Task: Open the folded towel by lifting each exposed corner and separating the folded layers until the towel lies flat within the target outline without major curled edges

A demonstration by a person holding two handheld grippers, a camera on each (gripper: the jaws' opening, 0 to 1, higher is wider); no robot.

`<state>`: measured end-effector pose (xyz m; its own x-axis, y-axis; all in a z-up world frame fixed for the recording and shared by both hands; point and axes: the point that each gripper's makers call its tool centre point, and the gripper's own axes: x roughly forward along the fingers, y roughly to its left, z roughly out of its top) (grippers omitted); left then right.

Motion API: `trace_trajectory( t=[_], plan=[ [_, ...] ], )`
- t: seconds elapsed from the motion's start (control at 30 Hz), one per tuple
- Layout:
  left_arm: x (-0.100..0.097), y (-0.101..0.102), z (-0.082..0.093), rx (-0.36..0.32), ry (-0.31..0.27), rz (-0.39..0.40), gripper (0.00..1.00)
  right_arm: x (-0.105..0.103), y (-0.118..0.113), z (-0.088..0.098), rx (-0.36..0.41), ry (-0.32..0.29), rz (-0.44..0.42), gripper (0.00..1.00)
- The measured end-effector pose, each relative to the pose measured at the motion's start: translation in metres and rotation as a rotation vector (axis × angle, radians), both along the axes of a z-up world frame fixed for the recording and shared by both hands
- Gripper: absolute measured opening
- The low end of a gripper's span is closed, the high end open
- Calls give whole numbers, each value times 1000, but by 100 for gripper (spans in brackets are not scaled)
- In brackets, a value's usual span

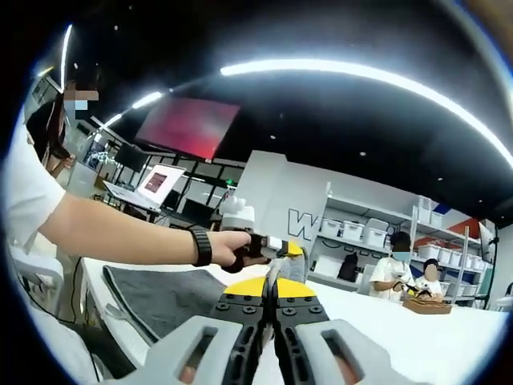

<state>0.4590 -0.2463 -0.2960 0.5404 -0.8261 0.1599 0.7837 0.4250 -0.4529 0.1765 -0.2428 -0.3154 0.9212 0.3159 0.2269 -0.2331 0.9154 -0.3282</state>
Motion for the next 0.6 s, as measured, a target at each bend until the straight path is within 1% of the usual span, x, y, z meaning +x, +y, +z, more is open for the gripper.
trace_trajectory(
  t=[0.2,0.3,0.37,0.43,0.53,0.6],
  plan=[
    [1,1,-8,10,9,2,0,1,-1,-5,-2,14,0,0],
    [2,0,-13,19,22,2,0,2,-2,-9,-5,24,-2,0],
    [3,1,-15,11,38,4,0,2,-3,-11,-12,29,-8,0],
    [3,1,-18,25,37,4,0,2,-4,-12,-4,30,-4,0],
    [3,2,-19,20,46,3,0,3,-5,-14,-5,31,-6,0],
    [3,2,-19,24,41,3,0,3,-7,-16,-13,36,-13,0]
  ],
)
